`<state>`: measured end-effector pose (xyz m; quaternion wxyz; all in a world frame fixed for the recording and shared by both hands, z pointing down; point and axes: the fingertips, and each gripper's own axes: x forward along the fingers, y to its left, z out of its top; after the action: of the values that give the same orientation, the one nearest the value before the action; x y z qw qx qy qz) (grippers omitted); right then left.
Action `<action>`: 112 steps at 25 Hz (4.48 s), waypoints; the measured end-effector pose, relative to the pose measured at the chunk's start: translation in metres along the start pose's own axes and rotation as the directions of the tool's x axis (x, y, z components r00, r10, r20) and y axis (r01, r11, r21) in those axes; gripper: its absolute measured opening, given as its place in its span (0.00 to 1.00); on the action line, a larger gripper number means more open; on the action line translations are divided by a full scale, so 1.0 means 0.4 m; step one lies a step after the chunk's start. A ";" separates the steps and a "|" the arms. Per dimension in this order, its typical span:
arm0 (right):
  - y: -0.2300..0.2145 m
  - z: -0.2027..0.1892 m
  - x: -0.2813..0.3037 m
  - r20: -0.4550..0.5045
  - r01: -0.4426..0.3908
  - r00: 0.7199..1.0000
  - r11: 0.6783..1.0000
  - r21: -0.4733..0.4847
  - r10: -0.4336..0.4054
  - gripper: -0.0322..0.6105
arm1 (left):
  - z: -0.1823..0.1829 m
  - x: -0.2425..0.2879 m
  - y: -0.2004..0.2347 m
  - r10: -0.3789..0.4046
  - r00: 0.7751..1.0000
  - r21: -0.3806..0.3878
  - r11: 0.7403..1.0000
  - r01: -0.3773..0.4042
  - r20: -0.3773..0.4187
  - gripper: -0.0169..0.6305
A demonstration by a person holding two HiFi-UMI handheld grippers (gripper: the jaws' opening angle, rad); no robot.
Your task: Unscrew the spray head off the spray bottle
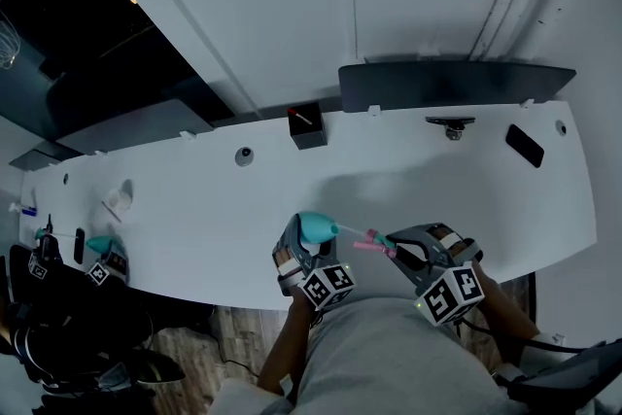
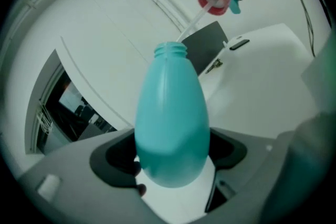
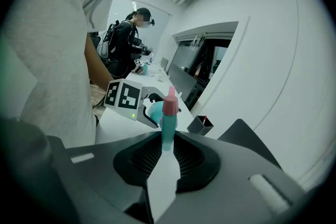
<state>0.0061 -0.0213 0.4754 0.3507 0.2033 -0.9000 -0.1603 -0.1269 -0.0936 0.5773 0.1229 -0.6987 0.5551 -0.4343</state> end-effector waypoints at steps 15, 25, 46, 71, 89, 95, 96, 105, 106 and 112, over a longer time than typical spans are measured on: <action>-0.053 -0.078 -0.034 0.051 0.117 0.989 0.956 0.268 -0.135 0.16 | -0.099 -0.001 0.017 -0.045 0.995 -0.245 0.969 0.021 -0.092 0.64; -0.073 -0.193 0.070 -0.089 0.316 0.945 0.817 0.483 -0.314 0.16 | 0.019 -0.023 -0.085 -0.221 0.974 -0.413 0.884 0.217 0.040 0.64; 0.051 -0.218 0.059 -0.017 0.154 0.985 0.844 0.514 -0.170 0.16 | 0.010 -0.182 -0.172 -0.218 0.976 -0.453 0.871 0.189 -0.012 0.64; 0.270 -0.028 0.038 -0.013 0.181 0.976 0.775 0.606 -0.218 0.16 | -0.109 -0.402 -0.152 -0.255 0.965 -0.424 0.869 0.256 0.061 0.64; 0.352 -0.018 -0.065 -0.115 0.293 0.949 0.687 0.665 -0.293 0.16 | -0.127 -0.491 -0.161 -0.287 0.950 -0.436 0.844 0.311 0.123 0.64; 0.318 -0.057 -0.101 -0.093 0.290 0.944 0.657 0.696 -0.318 0.16 | -0.080 -0.480 -0.188 -0.285 0.950 -0.427 0.849 0.311 0.125 0.64; 0.318 -0.062 -0.104 -0.086 0.282 0.945 0.650 0.706 -0.317 0.16 | -0.078 -0.480 -0.193 -0.287 0.950 -0.427 0.849 0.311 0.121 0.64; 0.290 -0.049 -0.121 -0.047 0.285 0.930 0.637 0.717 -0.364 0.16 | -0.064 -0.470 -0.201 -0.294 0.949 -0.428 0.847 0.316 0.117 0.64; 0.293 -0.046 -0.121 -0.045 0.283 0.931 0.638 0.716 -0.363 0.16 | -0.062 -0.471 -0.202 -0.297 0.947 -0.429 0.845 0.319 0.119 0.64; 0.295 -0.048 -0.130 -0.044 0.288 0.928 0.639 0.713 -0.369 0.16 | -0.035 -0.471 -0.216 -0.304 0.942 -0.410 0.848 0.336 0.142 0.64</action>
<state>0.0246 0.1028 0.5104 0.1622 0.4734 -0.8565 0.1264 -0.0808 0.1075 0.5533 -0.0879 -0.8061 0.5078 -0.2907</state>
